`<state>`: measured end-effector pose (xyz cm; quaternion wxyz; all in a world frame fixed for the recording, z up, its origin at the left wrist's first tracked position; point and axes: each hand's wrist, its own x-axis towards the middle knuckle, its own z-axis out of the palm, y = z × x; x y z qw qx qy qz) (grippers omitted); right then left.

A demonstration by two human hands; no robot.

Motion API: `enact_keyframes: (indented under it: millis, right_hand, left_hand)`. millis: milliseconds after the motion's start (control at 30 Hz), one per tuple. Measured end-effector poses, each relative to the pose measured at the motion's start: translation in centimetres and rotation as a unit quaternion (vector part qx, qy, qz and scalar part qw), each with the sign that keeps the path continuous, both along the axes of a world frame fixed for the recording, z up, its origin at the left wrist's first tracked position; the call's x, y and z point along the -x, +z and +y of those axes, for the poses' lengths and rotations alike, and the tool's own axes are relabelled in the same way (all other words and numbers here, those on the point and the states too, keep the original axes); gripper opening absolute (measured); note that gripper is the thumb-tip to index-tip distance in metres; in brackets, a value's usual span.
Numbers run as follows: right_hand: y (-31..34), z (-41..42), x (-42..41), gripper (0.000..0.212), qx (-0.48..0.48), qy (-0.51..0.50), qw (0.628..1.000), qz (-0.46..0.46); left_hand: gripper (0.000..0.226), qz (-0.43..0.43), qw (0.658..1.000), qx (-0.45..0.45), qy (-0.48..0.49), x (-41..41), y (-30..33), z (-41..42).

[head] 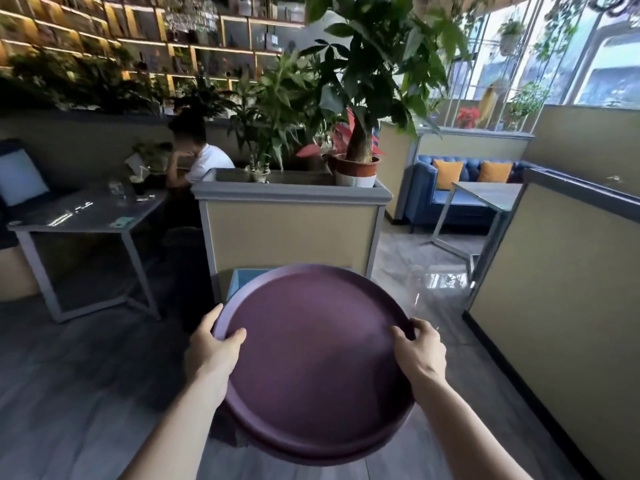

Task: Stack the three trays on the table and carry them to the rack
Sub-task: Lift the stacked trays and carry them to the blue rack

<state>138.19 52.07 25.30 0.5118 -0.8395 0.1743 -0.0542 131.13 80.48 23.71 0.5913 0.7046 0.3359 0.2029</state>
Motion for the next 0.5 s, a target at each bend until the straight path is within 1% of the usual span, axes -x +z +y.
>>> enact_keyframes:
  millis: [167,300,500]
  right_hand:
    - [-1.6,1.3,-11.4,0.048,0.007,0.005,1.0,0.03]
    - [-2.7,2.5,-19.0,0.048,0.017,0.016,0.999,0.044]
    - [-4.3,4.6,-26.0,0.045,0.015,0.021,0.996,0.08]
  left_hand:
    - [0.06,0.008,1.0,0.006,0.014,-10.4,-1.3,0.8]
    - [0.06,0.021,0.999,0.003,0.029,-17.1,-2.3,1.5]
    - [0.059,0.058,0.997,-0.012,0.049,-23.2,-3.9,3.2]
